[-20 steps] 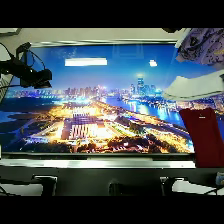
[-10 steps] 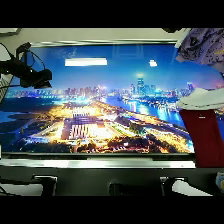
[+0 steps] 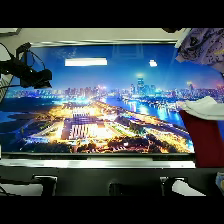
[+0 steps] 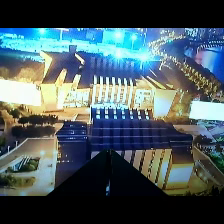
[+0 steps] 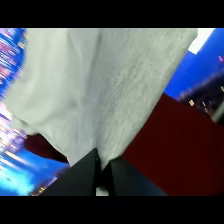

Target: Fold the clothes and pants, and hang the long-sleeved shirts on hangers.

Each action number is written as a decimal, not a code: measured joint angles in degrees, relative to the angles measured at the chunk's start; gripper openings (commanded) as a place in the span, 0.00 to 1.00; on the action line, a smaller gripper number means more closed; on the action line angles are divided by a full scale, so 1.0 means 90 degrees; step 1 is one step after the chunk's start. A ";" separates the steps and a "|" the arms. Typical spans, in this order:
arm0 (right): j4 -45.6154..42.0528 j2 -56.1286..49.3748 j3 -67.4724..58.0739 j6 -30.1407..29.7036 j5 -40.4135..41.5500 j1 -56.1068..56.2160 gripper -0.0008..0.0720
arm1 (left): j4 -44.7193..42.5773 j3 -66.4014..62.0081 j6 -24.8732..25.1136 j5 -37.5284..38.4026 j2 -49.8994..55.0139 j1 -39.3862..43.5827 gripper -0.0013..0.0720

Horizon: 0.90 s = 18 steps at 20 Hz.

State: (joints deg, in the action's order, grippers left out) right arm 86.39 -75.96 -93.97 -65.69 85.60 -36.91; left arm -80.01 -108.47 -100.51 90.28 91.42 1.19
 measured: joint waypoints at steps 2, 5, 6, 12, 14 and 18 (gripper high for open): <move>-0.0172 0.0100 0.0542 0.0002 0.0134 0.0000 0.05 | 0.0000 0.0000 0.0000 0.0000 0.0000 0.0000 0.04; -0.0634 0.0301 0.1467 0.0022 0.0192 -0.0002 0.05 | 0.0000 0.0000 0.0000 0.0000 0.0000 0.0000 0.04; -0.0787 0.0362 0.1746 0.0022 0.0187 -0.0002 0.05 | 0.0000 0.0000 0.0000 0.0000 0.0000 0.0000 0.04; -0.1511 0.0549 0.3179 0.0034 -0.0056 0.0000 0.05 | 0.0000 0.0000 0.0000 0.0000 0.0000 0.0000 0.04; -0.1642 0.0566 0.3507 0.0095 -0.0124 0.0000 0.05 | 0.0000 0.0000 0.0000 0.0000 0.0000 0.0000 0.04; -0.1868 0.0578 0.3944 0.0141 -0.0129 0.0000 0.05 | 0.0000 0.0000 0.0000 -0.0002 0.0000 0.0000 0.04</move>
State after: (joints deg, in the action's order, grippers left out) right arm 69.58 -70.76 -58.48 -64.42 84.44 -36.91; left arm -80.01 -108.47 -100.51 90.26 91.42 1.19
